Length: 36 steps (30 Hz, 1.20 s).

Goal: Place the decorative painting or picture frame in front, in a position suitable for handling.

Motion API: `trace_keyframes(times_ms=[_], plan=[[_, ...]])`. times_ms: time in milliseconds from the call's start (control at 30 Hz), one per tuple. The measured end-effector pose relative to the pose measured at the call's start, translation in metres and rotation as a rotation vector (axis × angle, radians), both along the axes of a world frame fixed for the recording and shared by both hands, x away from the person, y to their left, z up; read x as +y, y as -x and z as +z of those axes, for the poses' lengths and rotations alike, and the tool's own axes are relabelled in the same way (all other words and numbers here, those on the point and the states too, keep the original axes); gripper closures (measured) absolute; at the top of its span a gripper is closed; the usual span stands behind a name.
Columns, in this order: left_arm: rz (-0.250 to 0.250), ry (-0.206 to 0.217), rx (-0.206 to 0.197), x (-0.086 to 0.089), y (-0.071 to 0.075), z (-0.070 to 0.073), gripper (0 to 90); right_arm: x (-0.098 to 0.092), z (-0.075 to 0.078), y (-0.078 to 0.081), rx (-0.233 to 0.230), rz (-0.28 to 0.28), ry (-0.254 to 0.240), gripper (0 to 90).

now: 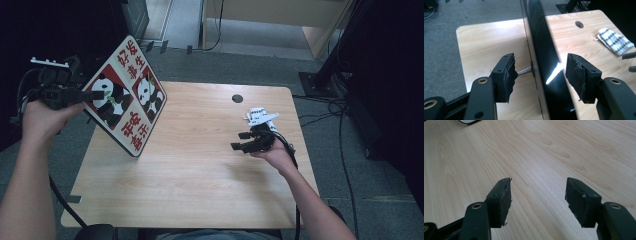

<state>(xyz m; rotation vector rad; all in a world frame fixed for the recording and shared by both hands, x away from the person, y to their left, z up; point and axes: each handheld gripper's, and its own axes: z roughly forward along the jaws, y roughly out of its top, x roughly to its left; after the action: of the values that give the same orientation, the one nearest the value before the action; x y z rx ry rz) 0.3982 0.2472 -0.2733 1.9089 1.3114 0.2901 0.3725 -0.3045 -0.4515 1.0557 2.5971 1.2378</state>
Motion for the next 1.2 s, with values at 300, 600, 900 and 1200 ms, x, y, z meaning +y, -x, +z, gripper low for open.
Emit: trace_keyframes(times_ms=[300,600,900,1200], plan=[[-0.009,-0.012,0.032,-0.003,-0.028,0.016,41.0,0.000,0.000,0.002,-0.002,0.001,0.000,38.9],[-0.021,-0.035,0.046,-0.009,-0.049,0.026,43.3,-0.004,-0.002,0.007,-0.002,-0.015,0.005,39.1],[-0.042,-0.077,0.104,-0.019,-0.078,0.024,52.8,-0.009,-0.004,0.012,-0.002,-0.030,0.003,39.1],[-0.055,-0.045,0.182,-0.019,-0.089,0.022,72.7,-0.011,-0.005,0.010,-0.004,-0.031,-0.002,39.1]])
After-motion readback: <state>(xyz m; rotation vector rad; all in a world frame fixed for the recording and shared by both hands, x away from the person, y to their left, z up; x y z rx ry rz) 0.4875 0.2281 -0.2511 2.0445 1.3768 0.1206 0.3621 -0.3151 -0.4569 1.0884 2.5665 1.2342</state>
